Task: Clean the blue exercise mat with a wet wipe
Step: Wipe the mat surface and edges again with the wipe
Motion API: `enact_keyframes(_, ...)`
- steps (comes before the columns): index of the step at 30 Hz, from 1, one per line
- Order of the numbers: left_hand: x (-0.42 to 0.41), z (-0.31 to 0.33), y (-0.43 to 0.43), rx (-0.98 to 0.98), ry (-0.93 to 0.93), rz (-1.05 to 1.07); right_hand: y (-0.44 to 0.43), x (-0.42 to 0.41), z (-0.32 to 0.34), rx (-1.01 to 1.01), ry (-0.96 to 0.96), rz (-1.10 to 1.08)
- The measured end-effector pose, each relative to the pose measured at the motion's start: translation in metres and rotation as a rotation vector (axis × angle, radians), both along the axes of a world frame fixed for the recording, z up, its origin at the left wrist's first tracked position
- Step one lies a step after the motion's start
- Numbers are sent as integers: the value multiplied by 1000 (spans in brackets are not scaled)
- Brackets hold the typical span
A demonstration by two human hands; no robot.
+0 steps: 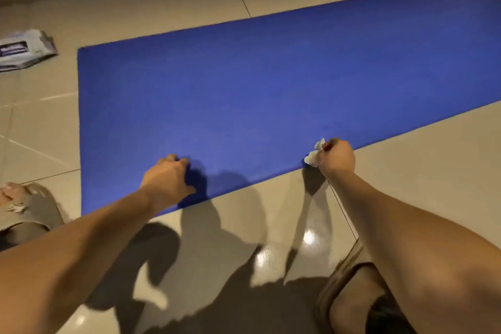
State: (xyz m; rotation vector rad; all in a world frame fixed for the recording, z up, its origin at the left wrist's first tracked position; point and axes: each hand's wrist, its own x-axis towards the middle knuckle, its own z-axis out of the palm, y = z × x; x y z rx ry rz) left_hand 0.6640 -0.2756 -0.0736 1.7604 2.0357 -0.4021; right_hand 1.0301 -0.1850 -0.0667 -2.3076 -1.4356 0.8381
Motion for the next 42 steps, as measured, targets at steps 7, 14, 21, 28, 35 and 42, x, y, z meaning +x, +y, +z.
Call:
enact_keyframes(7, -10, -6, 22, -119, 84, -82, 8, -4, -41, 20, -287, 83)
enact_keyframes(14, -3, -3, 30, -133, 112, -147, -12, -37, -55, 104, -179, -56)
enact_keyframes(21, 3, -1, 42, -185, 201, -246, -56, -104, -61, 177, 44, -86)
enact_keyframes(28, 4, -6, 46, -211, 213, -268, 11, -22, -49, 215, -22, -386)
enact_keyframes(35, 1, -6, 48, -214, 206, -303, -89, -125, -76, 234, 118, -191)
enact_keyframes(42, -1, -7, 50, -210, 214, -319, -44, -66, -56, 321, 87, -417)
